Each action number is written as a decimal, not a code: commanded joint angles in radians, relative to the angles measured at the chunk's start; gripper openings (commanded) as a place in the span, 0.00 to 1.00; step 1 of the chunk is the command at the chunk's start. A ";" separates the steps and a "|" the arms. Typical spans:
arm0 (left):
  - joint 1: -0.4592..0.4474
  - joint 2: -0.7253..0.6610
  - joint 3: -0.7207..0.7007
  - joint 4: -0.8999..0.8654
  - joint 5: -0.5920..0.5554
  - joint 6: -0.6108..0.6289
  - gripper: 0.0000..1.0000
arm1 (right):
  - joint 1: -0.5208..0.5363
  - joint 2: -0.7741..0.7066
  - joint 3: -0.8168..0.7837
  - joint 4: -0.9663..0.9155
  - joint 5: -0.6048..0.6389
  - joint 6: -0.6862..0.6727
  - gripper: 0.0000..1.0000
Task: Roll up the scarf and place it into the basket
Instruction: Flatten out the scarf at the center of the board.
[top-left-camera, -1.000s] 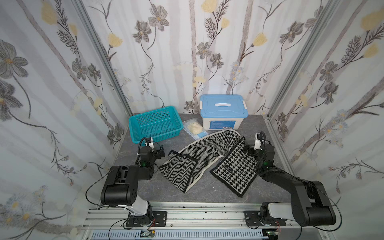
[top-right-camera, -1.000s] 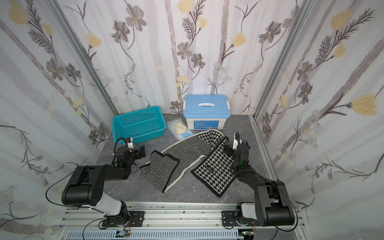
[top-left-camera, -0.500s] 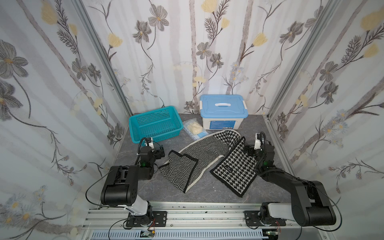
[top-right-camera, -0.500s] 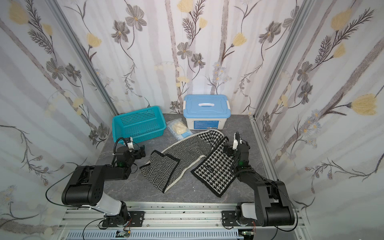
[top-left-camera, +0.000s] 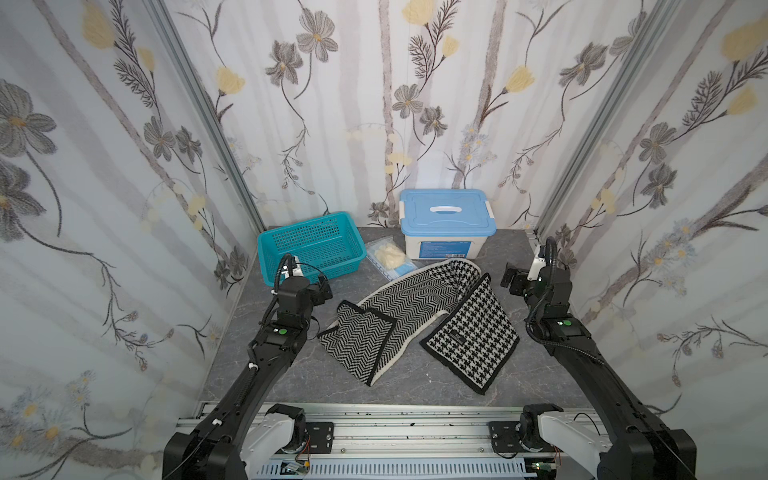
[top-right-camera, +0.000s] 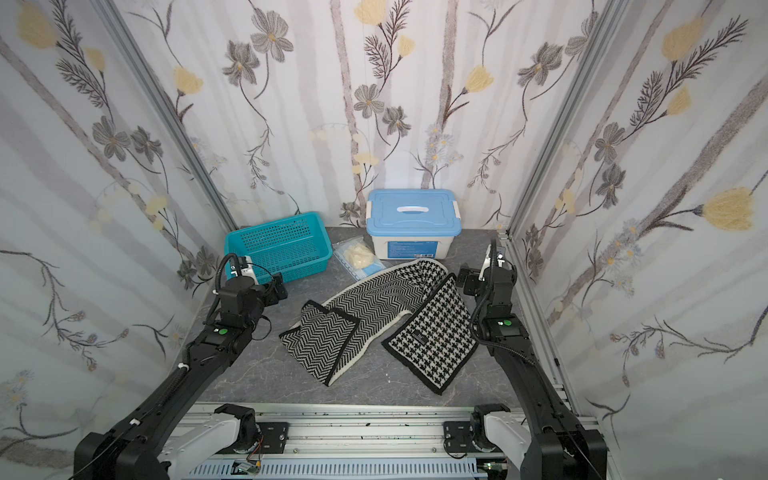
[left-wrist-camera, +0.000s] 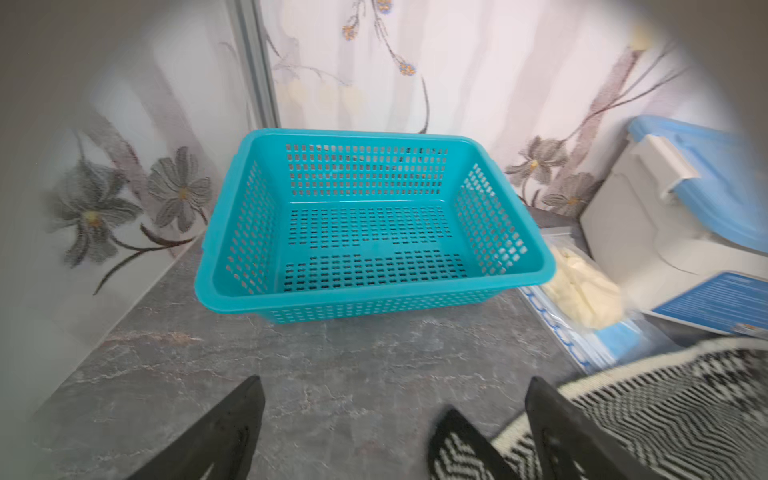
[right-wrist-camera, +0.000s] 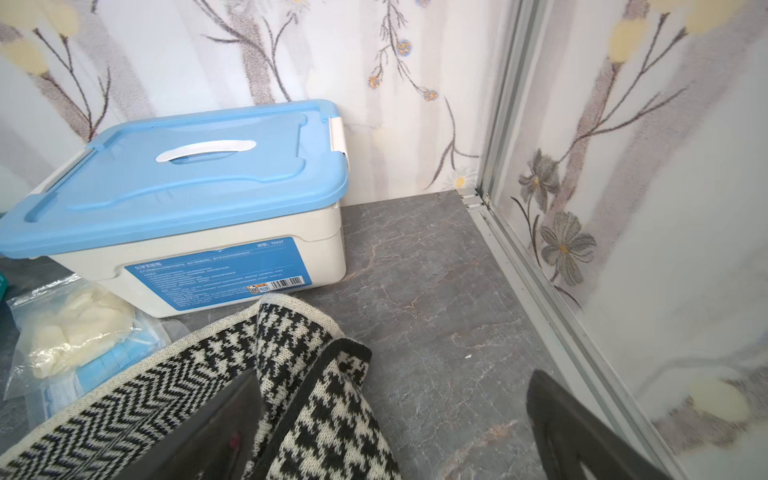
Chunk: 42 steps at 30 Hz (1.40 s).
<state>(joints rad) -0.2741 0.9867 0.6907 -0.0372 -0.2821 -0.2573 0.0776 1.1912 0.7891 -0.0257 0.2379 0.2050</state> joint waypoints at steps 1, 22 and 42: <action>-0.101 0.003 0.060 -0.286 -0.001 -0.186 1.00 | 0.004 0.002 0.092 -0.415 -0.046 0.114 1.00; -0.537 0.868 0.562 -0.418 0.161 -0.816 0.93 | 0.252 0.037 0.024 -0.589 -0.465 0.157 1.00; -0.539 0.984 0.613 -0.664 -0.008 -0.832 0.49 | 0.307 0.173 -0.086 -0.397 -0.523 0.223 1.00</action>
<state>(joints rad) -0.8192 1.9617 1.3022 -0.6708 -0.2474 -1.0798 0.3859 1.3701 0.7059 -0.4812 -0.2699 0.4141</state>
